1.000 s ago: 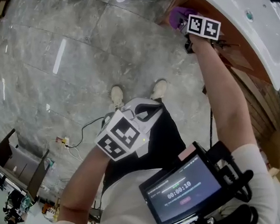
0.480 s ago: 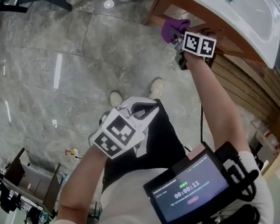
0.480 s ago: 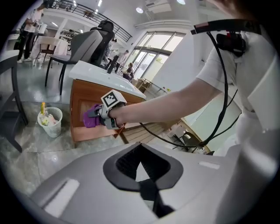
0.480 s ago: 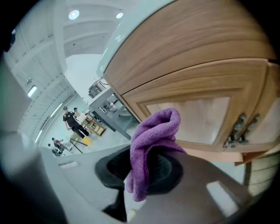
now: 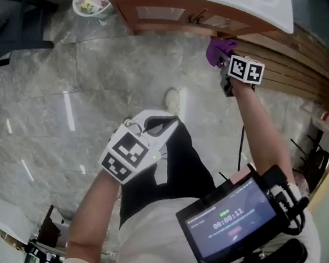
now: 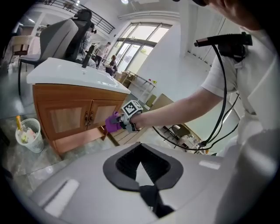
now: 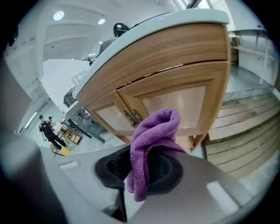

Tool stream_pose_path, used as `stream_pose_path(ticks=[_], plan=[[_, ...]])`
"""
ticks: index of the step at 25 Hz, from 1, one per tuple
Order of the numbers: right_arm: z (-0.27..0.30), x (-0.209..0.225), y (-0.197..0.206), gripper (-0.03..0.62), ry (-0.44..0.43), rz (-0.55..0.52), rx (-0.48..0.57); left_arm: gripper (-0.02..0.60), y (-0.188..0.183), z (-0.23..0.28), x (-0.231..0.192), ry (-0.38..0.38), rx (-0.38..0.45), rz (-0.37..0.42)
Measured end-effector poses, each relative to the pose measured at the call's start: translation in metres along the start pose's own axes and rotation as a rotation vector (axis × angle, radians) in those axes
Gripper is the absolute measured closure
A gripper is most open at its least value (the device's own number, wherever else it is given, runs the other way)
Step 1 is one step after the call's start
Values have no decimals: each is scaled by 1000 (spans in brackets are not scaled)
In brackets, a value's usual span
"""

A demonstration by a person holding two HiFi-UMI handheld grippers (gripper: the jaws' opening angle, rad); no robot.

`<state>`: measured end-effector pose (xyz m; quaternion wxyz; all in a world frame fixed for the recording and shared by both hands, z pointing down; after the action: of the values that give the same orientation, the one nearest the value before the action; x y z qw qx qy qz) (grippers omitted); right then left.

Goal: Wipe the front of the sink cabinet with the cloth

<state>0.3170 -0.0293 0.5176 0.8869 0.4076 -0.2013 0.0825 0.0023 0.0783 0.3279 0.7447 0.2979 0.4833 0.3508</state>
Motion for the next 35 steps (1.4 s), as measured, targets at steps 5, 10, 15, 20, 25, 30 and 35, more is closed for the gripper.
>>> stream_pose_path(ticks=[5, 10, 15, 20, 25, 30, 35], plan=[[-30, 91, -6, 522, 148, 11, 4, 577, -11, 46, 12, 55, -42, 16], [-21, 161, -22, 522, 245, 25, -2, 577, -11, 88, 6, 67, -66, 1], [1, 188, -40, 522, 255, 43, 16, 577, -9, 112, 0, 72, -98, -3], [15, 185, -44, 522, 239, 9, -5, 577, -11, 117, 1, 68, -103, -7], [31, 177, -44, 522, 206, -22, -17, 577, -13, 123, -8, 62, -98, -22], [40, 145, -42, 522, 131, -4, -15, 577, -12, 114, -6, 51, -90, -24], [59, 109, -43, 522, 44, 21, -6, 577, -9, 111, -7, 44, -88, -27]])
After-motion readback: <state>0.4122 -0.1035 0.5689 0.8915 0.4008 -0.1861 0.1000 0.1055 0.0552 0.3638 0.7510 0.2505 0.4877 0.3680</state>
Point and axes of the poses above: the fingertips, and each gripper's own axes: z forward along the fingers, x to its right, y out of its underside, the point moved 9 cm from there along -z, backward along the fingers, and after that the axes turned 15 degrees about x, right-handed, at the moved point
